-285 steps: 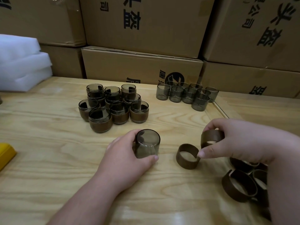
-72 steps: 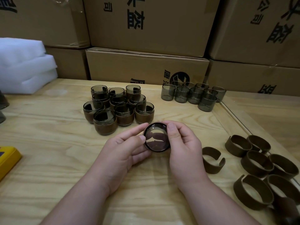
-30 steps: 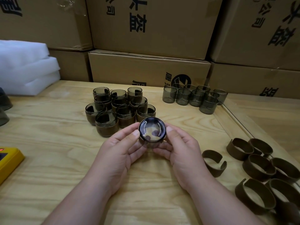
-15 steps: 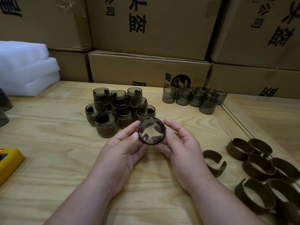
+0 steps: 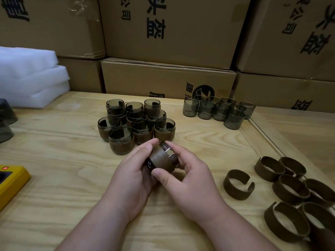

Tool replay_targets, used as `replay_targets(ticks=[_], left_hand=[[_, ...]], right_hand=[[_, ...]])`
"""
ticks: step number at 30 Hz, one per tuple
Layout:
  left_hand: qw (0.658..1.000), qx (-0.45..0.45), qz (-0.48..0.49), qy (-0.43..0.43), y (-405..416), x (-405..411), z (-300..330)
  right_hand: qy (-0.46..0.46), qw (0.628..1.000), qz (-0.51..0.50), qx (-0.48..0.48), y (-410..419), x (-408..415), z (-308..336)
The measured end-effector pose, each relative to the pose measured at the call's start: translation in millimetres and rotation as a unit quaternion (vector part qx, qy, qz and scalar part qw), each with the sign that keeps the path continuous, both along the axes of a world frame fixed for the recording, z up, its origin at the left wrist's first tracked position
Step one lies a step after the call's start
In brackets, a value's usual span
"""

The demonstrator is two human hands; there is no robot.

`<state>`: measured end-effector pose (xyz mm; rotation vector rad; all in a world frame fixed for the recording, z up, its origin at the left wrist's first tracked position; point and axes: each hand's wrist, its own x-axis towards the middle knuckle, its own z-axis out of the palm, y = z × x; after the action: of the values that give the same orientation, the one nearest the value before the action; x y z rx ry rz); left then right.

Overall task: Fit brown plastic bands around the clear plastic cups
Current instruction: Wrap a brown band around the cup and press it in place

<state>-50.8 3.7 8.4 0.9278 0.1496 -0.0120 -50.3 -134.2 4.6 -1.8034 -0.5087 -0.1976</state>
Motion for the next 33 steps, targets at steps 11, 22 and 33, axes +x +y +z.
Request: replay_targets(ticks=[11, 22, 33], left_hand=[[0.999, -0.018, -0.019, -0.043, 0.3, 1.9, -1.6], [0.988, 0.122, 0.064, -0.070, -0.4, 0.7, -8.5], [0.865, 0.486, 0.080, -0.095, 29.9, -6.8, -6.3]], right_hand=[[0.026, 0.999, 0.004, -0.026, 0.9, -0.8, 2.0], [-0.132, 0.975, -0.072, -0.164, 3.6, 1.8, -4.0], [-0.063, 0.978, -0.043, -0.194, -3.6, 8.0, -12.2]])
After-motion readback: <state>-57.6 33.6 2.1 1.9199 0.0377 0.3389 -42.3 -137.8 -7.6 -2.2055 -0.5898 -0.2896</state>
